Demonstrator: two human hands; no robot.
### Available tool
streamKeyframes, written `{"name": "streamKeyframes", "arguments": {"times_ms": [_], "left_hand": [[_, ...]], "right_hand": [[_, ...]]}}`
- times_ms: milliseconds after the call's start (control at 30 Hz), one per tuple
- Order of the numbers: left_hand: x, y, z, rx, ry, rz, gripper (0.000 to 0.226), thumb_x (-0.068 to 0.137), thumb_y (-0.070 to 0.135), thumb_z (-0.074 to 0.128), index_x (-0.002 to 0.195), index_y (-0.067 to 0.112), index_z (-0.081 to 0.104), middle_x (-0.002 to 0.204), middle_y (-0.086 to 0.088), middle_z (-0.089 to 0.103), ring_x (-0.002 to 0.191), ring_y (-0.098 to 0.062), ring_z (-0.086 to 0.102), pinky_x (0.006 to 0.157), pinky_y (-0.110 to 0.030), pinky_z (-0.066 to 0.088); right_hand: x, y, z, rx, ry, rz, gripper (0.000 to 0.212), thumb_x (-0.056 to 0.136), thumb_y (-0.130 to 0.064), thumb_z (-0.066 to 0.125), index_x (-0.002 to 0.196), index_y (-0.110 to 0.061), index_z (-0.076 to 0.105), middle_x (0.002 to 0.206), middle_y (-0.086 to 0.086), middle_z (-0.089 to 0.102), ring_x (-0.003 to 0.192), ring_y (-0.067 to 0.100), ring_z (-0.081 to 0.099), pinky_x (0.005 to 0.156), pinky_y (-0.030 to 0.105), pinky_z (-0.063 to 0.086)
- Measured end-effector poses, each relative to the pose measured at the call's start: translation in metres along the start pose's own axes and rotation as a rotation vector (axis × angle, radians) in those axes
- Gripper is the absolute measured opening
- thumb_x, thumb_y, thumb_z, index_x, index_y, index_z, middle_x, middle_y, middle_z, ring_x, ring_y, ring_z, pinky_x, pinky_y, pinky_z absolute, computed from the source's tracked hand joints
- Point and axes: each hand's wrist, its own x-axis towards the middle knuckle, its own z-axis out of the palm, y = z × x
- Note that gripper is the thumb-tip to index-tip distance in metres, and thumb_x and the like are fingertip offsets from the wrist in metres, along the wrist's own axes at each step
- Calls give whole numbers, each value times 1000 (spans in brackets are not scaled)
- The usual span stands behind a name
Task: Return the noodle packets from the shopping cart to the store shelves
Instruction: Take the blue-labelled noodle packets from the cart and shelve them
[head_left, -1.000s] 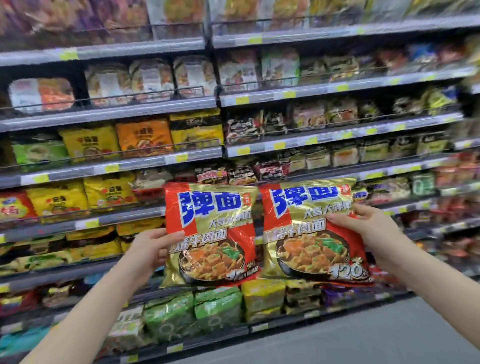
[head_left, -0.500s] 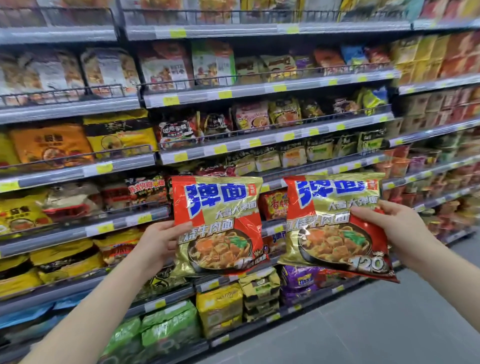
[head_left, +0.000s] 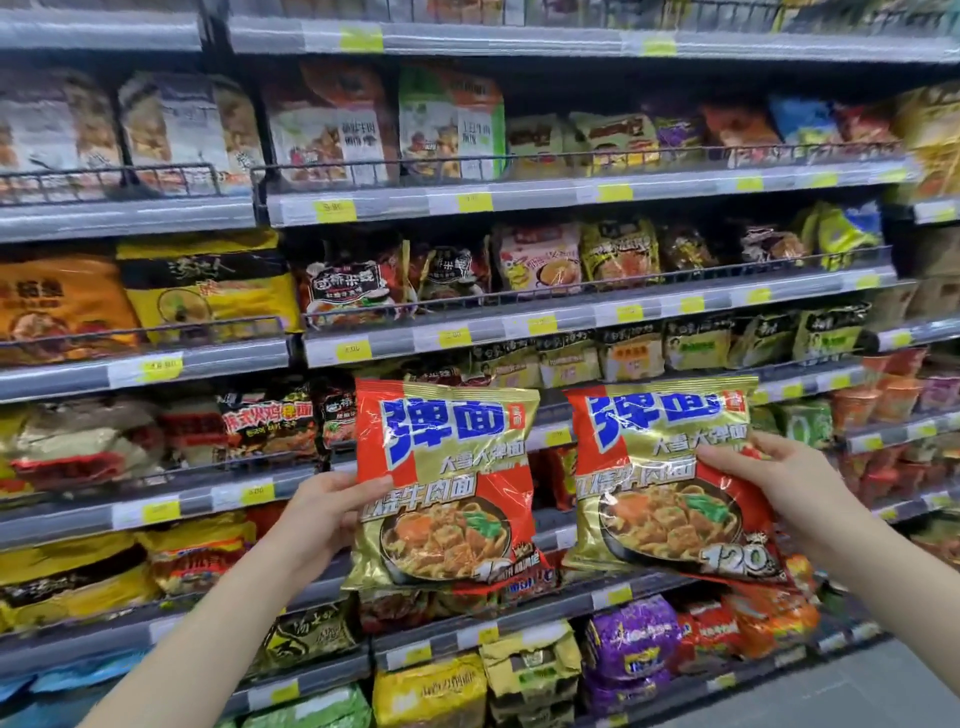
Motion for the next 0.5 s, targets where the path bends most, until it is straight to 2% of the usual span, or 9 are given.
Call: {"name": "streamKeyframes", "arguments": {"times_ms": [67,133,200,233,300,333,367,433,500], "left_hand": [[19,-2,-4,48,-10,19,48,61,27,83,99,3,68,91,-11,75,63,-15,70,50,-19,50],[36,-4,-8,105,-12,12,75,35,43,91,96,5,69,92,-10,75,73,-21,71,64,-28,54],[51,-8,-10,119,-3,8,85,23,51,91,94,7,70,93,-9,75,77,-22,72,66,-29,55],[57,-10,-10,117,5,8,80,28,49,91,94,7,70,93,-10,75,75,-21,72,60,-26,54],[70,-15,-9,90,15,2,48,57,33,84,94,7,70,98,-15,73,69,-17,71,50,-20,50],[77,-18,-10,81,15,-4,34,66,24,78,94,7,70,101,-16,72,68,-17,70,49,-20,49],[83,-23,-11,79,18,-8,31,67,24,77,92,8,72,101,-16,72,69,-17,70,52,-22,50],[94,-35,-15,98,23,-12,54,45,43,88,86,11,76,98,-13,74,76,-22,70,65,-30,51],[105,-51,-18,102,38,-22,76,24,53,90,85,11,76,96,-11,74,80,-25,70,69,-34,52]], "right_hand": [[25,-2,10,-30,-21,8,122,38,-36,86,143,-4,35,96,18,69,67,30,72,61,40,60],[47,1,20,-34,-32,5,133,27,-41,88,143,-3,35,95,17,69,67,30,72,61,40,60],[67,6,27,-8,-64,7,114,46,-33,86,144,-4,33,87,12,66,70,33,71,69,45,58],[76,11,30,3,-73,13,103,56,-26,82,144,-5,33,85,10,65,72,33,70,70,47,57],[94,21,36,12,-77,42,90,67,-20,79,144,-6,34,83,8,64,69,31,69,60,39,57],[101,26,39,13,-78,49,86,70,-18,78,144,-6,34,82,7,63,67,29,68,54,35,56],[110,30,42,15,-83,53,84,72,-18,77,144,-5,34,81,7,64,65,29,68,52,33,55],[127,44,50,2,-104,79,85,73,-17,77,145,-6,33,82,10,66,67,31,70,55,35,57],[143,58,58,5,-135,101,88,71,-16,77,145,-5,31,85,14,68,68,31,70,55,35,58]]}}
